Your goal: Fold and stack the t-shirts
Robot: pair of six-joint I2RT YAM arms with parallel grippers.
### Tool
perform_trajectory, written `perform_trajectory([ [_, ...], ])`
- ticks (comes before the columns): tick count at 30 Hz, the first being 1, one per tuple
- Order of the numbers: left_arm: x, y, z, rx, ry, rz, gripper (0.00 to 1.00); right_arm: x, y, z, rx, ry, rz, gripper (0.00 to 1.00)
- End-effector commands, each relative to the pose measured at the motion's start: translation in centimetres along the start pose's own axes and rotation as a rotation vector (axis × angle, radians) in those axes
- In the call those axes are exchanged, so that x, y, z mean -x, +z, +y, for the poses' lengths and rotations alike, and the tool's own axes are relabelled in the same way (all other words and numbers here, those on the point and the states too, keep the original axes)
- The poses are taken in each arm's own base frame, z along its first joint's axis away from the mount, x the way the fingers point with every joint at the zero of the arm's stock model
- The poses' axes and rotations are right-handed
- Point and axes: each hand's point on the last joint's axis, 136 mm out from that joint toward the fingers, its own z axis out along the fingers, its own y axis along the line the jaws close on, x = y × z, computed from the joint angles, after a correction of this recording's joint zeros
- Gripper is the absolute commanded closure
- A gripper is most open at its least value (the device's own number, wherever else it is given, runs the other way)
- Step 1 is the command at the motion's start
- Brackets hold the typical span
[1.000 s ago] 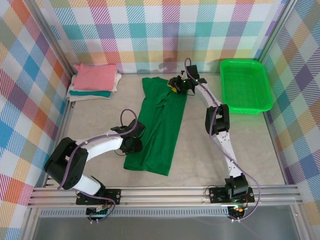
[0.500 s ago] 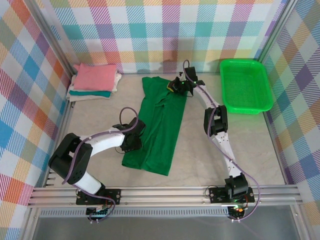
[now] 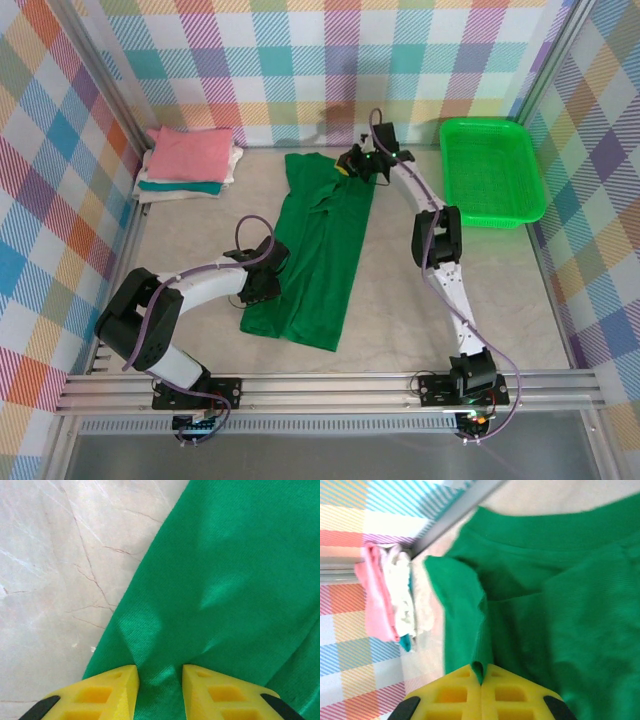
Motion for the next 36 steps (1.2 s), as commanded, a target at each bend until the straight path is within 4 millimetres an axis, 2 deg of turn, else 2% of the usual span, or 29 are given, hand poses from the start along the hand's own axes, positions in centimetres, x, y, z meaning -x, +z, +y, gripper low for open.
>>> perform_trajectory([
  [1,-2.0,0.8,3.9,0.143,-0.003,0.059,0.69,0.4,-3.6,4.9,0.019,-0.055,-0.034,1.0],
  [2,-2.1,0.8,3.9,0.143,-0.003,0.061,0.69,0.3,-3.7,4.6,-0.007,-0.05,-0.035,1.0],
  [3,-2.0,0.8,3.9,0.143,-0.003,0.06,0.69,0.1,-3.9,3.9,-0.042,-0.037,-0.035,0.92],
  [4,-2.0,0.7,3.9,0.142,-0.005,0.059,0.69,0.0,-4.0,3.2,-0.071,-0.024,-0.033,0.76],
  [5,-2.0,0.7,3.9,0.143,-0.003,0.057,0.69,-0.4,-3.9,2.6,-0.096,-0.018,-0.023,0.66],
  [6,-2.0,0.6,4.0,0.147,-0.003,0.057,0.69,-0.8,-3.7,2.0,-0.117,-0.012,-0.01,0.69],
  [7,-1.9,0.5,4.0,0.147,-0.001,0.055,0.69,-1.3,-3.5,1.6,-0.124,-0.008,0.01,0.97],
  [8,-1.9,0.4,4.1,0.149,-0.001,0.052,0.7,-1.6,-3.3,1.4,-0.113,-0.004,0.027,1.0],
  [13,-1.4,0.1,4.1,0.148,0.006,0.032,0.7,-1.6,-3.1,1.0,-0.112,-0.015,0.013,1.0],
  [14,-1.4,0.1,4.2,0.152,0.006,0.032,0.7,-1.6,-3.1,0.8,-0.126,-0.015,0.007,0.94],
  [16,-1.4,0.1,4.2,0.152,0.003,0.031,0.7,-1.4,-3.3,0.3,-0.157,-0.022,-0.005,0.77],
  [17,-1.5,0.2,4.2,0.15,0.001,0.033,0.7,-1.3,-3.4,-0.1,-0.177,-0.025,-0.01,0.74],
  [23,-1.3,0.2,3.9,0.142,0.001,0.033,0.69,-2.4,-3.0,-3.3,-0.276,0.034,0.016,0.67],
  [26,-1.3,0.3,3.8,0.142,0.007,0.032,0.69,-2.8,-2.2,-4.2,-0.273,0.05,0.035,0.66],
  [33,-1.5,0.4,3.9,0.148,0.007,0.04,0.69,-3.1,-0.6,-4.2,-0.232,0.057,0.058,0.66],
  [36,-1.5,0.4,4.0,0.149,0.007,0.038,0.69,-3.1,-0.5,-4.7,-0.254,0.062,0.05,0.65],
])
